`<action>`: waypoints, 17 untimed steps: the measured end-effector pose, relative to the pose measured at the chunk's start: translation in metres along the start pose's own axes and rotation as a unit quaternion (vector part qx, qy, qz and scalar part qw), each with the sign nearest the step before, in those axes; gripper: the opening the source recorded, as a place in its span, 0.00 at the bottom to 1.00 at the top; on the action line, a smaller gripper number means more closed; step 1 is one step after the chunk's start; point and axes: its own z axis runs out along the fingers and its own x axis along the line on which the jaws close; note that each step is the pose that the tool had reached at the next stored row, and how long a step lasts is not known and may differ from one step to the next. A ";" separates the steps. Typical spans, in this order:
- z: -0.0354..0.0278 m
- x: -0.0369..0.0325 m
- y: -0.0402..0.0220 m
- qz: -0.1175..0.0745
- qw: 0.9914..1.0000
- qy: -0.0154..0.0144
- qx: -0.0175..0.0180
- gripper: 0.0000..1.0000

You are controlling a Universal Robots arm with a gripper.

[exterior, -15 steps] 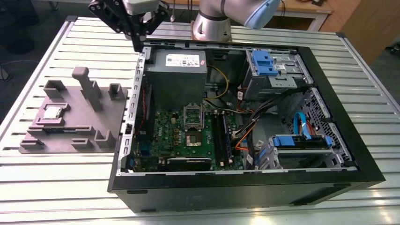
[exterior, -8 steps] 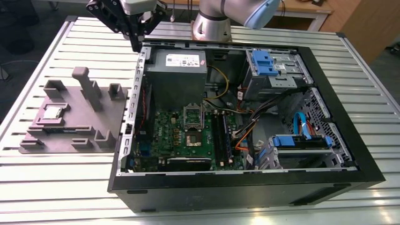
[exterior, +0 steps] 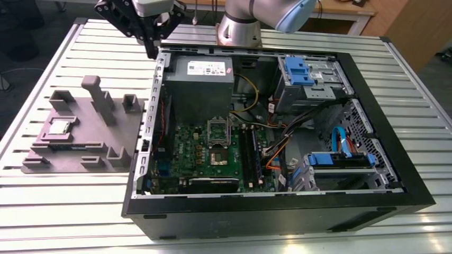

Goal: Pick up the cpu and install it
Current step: 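Reach for the cpu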

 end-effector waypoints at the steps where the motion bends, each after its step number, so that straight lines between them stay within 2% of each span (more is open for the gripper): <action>1: 0.0000 0.0004 0.0000 0.000 1.000 0.000 0.000 0.10; 17: 0.0001 0.0065 -0.0005 0.000 1.000 0.000 0.000 0.10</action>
